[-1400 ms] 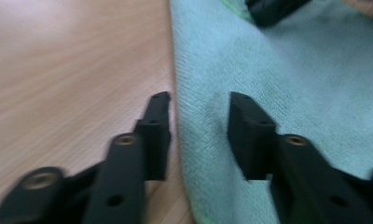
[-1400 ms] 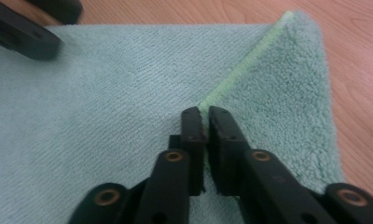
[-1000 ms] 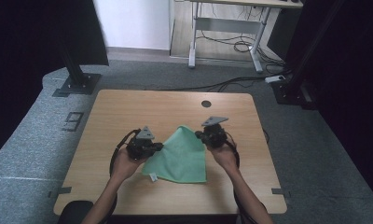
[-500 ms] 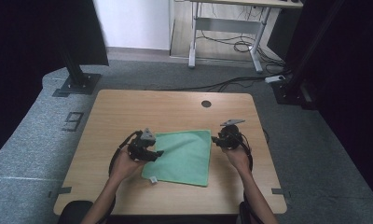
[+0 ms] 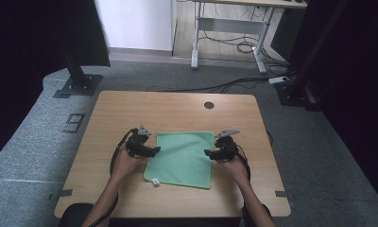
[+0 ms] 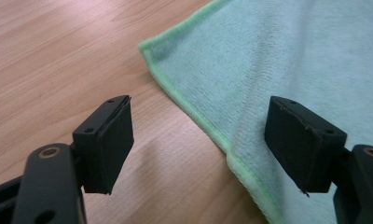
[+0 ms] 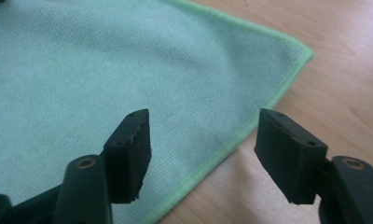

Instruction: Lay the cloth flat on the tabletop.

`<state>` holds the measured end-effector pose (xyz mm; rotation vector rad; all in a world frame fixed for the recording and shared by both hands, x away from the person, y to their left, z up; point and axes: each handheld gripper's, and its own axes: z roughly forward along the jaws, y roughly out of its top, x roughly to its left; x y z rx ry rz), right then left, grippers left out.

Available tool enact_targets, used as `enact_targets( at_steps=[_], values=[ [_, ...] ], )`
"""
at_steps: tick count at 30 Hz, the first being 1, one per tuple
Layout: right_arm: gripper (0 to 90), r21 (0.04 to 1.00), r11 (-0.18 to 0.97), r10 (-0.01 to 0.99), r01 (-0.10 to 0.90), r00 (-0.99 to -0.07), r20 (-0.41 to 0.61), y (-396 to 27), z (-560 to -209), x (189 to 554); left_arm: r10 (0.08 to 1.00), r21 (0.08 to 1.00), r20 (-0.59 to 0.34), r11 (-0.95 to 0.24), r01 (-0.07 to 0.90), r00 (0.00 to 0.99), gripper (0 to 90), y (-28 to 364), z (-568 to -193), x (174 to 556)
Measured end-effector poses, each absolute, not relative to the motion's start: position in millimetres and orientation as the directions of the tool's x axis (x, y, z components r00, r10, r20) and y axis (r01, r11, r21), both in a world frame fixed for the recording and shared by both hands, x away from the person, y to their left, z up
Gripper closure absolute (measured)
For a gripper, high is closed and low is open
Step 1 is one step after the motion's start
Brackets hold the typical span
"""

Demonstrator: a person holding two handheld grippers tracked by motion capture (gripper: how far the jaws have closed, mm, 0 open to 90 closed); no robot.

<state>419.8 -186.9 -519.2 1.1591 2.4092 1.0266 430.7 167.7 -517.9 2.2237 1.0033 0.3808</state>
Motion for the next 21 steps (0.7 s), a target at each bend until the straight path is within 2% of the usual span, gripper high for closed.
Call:
enact_targets(
  at_steps=[9, 21],
  values=[
    [25.1, 0.696, 0.412, 0.782, 0.589, -0.62, 0.062, -188.1, -532.0, 405.2, 0.766, 0.667, 0.01, -0.484, 0.566, 0.643, 20.5, 166.4, -529.8, 436.5],
    [23.8, 0.663, 0.469, 0.782, 0.584, -0.623, -0.004, -185.3, -542.5, 389.1, 0.774, 0.649, 0.072, -0.515, 0.56, 0.629, 19.7, 161.9, -538.5, 431.7]
  ],
)
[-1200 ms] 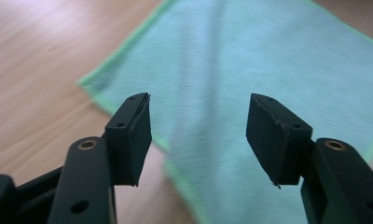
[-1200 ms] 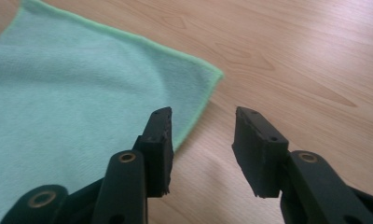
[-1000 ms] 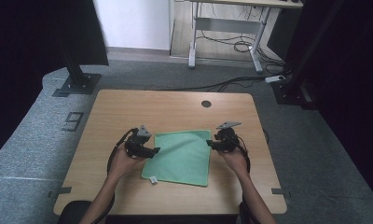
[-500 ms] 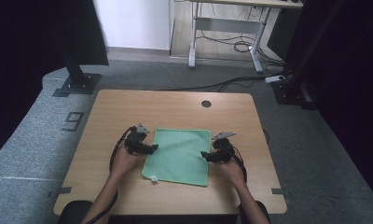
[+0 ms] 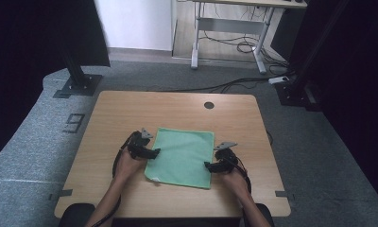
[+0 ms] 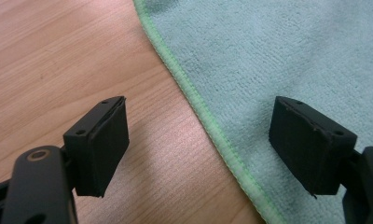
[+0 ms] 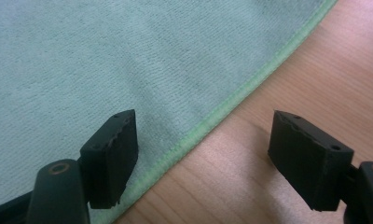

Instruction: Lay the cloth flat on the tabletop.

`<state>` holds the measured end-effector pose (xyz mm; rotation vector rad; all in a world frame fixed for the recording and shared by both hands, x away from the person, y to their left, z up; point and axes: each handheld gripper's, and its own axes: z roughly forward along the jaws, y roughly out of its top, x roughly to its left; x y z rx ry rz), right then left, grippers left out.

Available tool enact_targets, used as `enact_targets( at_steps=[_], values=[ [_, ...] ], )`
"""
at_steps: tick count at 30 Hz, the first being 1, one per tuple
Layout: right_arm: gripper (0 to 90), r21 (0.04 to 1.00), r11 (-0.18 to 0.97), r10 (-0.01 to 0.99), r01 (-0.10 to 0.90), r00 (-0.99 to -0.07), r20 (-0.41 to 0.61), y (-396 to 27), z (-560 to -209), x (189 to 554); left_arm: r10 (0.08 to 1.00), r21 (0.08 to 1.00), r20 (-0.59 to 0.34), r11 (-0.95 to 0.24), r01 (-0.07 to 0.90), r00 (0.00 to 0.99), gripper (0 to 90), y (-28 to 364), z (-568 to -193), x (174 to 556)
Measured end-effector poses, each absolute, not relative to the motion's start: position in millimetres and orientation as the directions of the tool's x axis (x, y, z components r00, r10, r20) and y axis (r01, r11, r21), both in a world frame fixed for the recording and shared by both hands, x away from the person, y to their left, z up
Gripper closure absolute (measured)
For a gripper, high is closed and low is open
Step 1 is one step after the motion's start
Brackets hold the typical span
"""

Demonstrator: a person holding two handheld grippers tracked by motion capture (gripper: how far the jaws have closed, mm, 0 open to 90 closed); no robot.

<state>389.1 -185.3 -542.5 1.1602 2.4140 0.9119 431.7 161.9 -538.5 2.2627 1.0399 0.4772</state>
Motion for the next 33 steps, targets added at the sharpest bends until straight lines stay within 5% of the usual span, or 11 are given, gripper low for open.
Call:
enact_targets(
  at_steps=[19, 33],
  values=[
    [26.8, 0.662, 0.453, 0.802, 0.597, -0.597, -0.01, -193.2, -542.0, 415.7, 0.807, 0.651, 0.104, -0.497, 0.574, 0.582, 17.9, 162.4, -538.8, 420.4],
    [28.9, 0.668, 0.452, 0.792, 0.591, -0.611, 0.005, -188.0, -542.7, 408.1, 0.844, 0.668, 0.04, -0.42, 0.614, 0.534, 16.4, 174.1, -542.4, 432.5]
  ],
)
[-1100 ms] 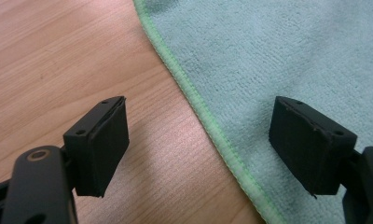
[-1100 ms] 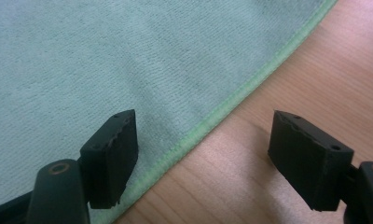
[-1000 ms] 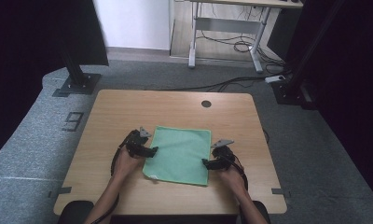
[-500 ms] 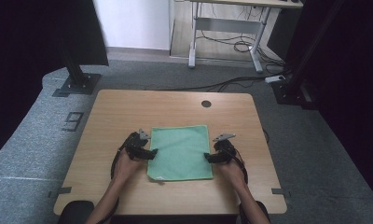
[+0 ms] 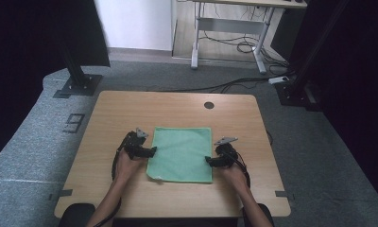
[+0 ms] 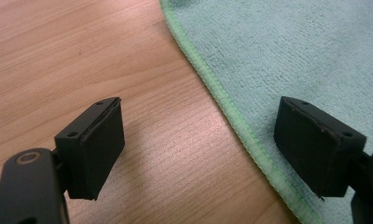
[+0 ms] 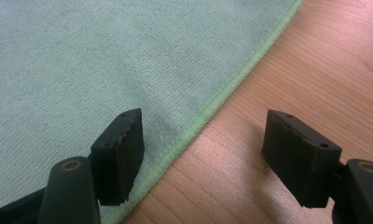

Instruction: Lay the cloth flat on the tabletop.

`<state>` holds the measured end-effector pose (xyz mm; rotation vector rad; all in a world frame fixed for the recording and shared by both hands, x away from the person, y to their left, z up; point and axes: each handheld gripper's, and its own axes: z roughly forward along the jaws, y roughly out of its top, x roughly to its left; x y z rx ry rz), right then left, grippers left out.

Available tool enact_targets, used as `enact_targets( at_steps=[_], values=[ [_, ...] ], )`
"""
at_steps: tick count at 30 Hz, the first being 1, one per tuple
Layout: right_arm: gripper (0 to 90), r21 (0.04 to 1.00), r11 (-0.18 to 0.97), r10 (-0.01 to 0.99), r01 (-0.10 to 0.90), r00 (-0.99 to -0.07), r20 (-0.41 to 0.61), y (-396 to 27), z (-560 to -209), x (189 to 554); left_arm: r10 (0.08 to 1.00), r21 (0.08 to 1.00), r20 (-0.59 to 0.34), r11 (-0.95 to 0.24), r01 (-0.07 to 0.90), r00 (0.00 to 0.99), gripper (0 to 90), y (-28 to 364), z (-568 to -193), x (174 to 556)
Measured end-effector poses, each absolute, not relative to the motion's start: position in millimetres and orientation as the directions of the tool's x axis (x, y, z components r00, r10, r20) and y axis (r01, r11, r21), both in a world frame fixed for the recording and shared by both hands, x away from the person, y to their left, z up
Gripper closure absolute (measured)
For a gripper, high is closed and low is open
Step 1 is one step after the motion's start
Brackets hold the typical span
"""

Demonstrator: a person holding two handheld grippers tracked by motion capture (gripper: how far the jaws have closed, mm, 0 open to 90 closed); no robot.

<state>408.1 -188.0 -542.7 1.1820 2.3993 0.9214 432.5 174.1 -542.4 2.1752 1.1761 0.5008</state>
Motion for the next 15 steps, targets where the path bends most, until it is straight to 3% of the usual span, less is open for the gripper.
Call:
enact_targets(
  at_steps=[15],
  values=[
    [26.9, 0.661, 0.459, 0.791, 0.594, -0.612, 0.002, -188.0, -542.2, 411.2, 0.84, 0.659, 0.068, -0.443, 0.608, 0.538, 17.7, 171.6, -540.2, 427.6]
  ],
)
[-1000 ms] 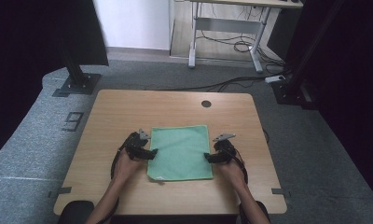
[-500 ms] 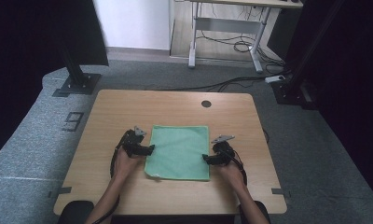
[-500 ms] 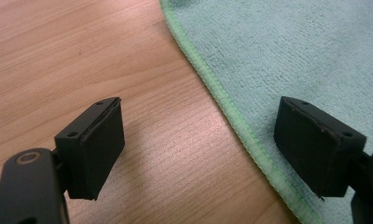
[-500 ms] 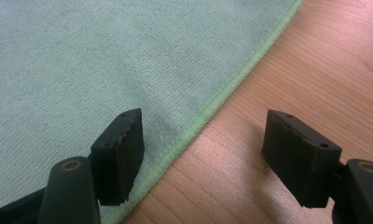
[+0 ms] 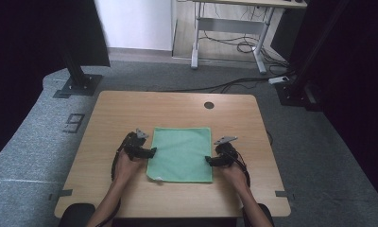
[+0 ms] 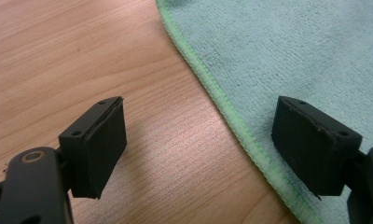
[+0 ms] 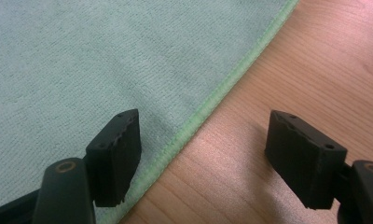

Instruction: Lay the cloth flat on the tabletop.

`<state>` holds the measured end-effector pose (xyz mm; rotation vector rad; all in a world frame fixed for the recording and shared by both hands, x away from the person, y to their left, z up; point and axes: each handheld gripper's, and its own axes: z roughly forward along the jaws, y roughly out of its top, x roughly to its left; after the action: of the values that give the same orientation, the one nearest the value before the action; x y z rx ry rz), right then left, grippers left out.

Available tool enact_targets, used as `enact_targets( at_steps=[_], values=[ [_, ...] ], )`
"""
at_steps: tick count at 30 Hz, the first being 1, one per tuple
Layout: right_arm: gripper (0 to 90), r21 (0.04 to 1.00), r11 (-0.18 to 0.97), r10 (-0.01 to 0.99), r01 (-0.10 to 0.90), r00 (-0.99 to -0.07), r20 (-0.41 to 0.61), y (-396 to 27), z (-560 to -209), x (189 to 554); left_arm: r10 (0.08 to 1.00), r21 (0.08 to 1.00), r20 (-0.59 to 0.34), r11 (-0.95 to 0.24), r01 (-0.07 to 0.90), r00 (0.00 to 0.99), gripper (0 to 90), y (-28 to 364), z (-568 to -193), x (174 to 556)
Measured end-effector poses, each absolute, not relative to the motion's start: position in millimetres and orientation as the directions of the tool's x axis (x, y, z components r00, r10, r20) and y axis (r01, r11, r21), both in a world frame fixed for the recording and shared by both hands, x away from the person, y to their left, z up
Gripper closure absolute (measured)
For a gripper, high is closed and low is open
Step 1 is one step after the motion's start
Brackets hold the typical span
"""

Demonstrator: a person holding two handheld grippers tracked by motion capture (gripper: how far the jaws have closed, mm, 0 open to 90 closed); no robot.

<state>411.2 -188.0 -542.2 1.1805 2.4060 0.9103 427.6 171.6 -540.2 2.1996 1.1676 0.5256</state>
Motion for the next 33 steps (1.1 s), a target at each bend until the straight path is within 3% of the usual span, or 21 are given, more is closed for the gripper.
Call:
enact_targets(
  at_steps=[4, 9, 18, 23, 33],
  values=[
    [27.6, 0.661, 0.496, 0.769, 0.563, -0.638, -0.034, -186.6, -538.6, 408.1, 0.825, 0.659, 0.106, -0.477, 0.582, 0.555, 14.4, 169.3, -535.9, 422.7],
    [23.3, 0.699, 0.459, 0.768, 0.548, -0.641, -0.002, -194.8, -528.0, 403.4, 0.803, 0.698, 0.018, -0.436, 0.568, 0.595, 13.8, 183.2, -521.6, 406.7],
    [13.4, 0.708, 0.439, 0.778, 0.553, -0.628, 0.008, -213.5, -521.1, 391.3, 0.786, 0.692, 0.007, -0.45, 0.565, 0.618, 7.6, 208.6, -517.5, 379.5],
    [0.0, 0.7, 0.42, 0.806, 0.577, -0.593, 0.005, -227.1, -527.0, 381.8, 0.785, 0.683, 0.001, -0.453, 0.573, 0.62, 1.6, 221.4, -520.8, 365.8],
    [0.0, 0.703, 0.389, 0.832, 0.596, -0.555, 0.01, -243.0, -540.3, 377.9, 0.796, 0.66, -0.02, -0.444, 0.606, 0.605, 0.0, 231.9, -535.6, 361.6]
  ],
)
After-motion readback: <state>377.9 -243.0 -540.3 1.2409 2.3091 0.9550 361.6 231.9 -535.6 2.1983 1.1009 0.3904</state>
